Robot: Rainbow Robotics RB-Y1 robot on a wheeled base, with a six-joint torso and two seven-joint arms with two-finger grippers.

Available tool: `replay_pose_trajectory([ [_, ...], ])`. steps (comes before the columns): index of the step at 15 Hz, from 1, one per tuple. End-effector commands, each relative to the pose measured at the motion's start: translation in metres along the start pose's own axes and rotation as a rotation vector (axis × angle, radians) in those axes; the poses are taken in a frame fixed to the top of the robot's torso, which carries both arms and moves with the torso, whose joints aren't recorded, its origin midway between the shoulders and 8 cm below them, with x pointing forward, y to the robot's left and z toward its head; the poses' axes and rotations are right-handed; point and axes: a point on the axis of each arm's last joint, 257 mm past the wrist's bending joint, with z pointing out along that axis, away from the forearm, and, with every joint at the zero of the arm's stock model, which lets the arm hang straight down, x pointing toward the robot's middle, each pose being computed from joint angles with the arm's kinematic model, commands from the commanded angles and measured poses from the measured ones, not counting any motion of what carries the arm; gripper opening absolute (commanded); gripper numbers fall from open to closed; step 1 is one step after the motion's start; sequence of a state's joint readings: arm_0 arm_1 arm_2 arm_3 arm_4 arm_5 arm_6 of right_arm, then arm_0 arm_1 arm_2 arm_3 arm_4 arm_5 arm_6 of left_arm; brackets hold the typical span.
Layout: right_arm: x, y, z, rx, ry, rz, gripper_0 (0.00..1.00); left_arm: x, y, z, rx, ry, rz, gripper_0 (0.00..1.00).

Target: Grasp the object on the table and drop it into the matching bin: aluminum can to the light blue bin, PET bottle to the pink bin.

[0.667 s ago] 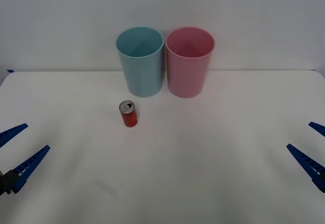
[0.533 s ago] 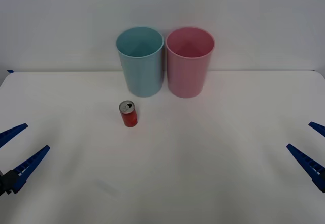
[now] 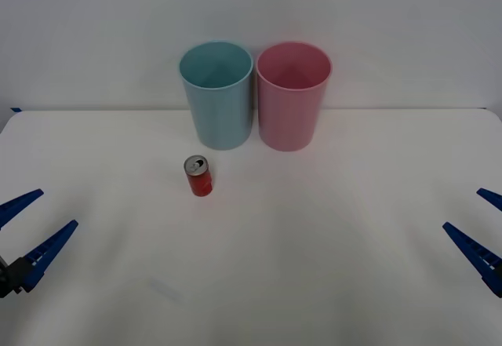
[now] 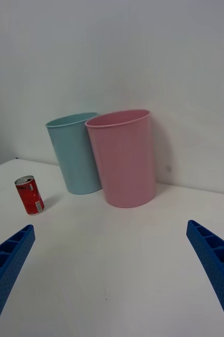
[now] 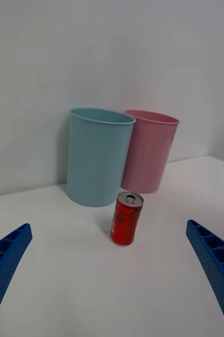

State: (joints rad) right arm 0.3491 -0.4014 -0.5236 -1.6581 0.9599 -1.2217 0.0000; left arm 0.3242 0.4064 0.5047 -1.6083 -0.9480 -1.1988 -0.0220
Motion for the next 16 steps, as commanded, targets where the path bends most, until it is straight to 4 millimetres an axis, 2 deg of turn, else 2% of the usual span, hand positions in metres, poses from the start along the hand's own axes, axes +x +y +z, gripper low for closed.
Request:
replay_pose_trajectory([
  [1, 0.000, 0.000, 0.000, 0.000, 0.000, 0.000, 1.00, 0.013, 0.002, 0.004, -0.004, 0.033, 0.016, 1.00],
  [5, 0.000, 0.000, 0.000, 0.000, 0.000, 0.000, 1.00, 0.034, 0.003, 0.011, -0.010, 0.075, 0.022, 1.00],
  [12, 0.000, 0.000, 0.000, 0.000, 0.000, 0.000, 1.00, 0.085, 0.000, 0.050, -0.054, 0.143, 0.044, 1.00],
  [16, 0.000, 0.000, 0.000, 0.000, 0.000, 0.000, 1.00, 0.100, -0.012, 0.073, -0.069, 0.133, 0.011, 1.00],
])
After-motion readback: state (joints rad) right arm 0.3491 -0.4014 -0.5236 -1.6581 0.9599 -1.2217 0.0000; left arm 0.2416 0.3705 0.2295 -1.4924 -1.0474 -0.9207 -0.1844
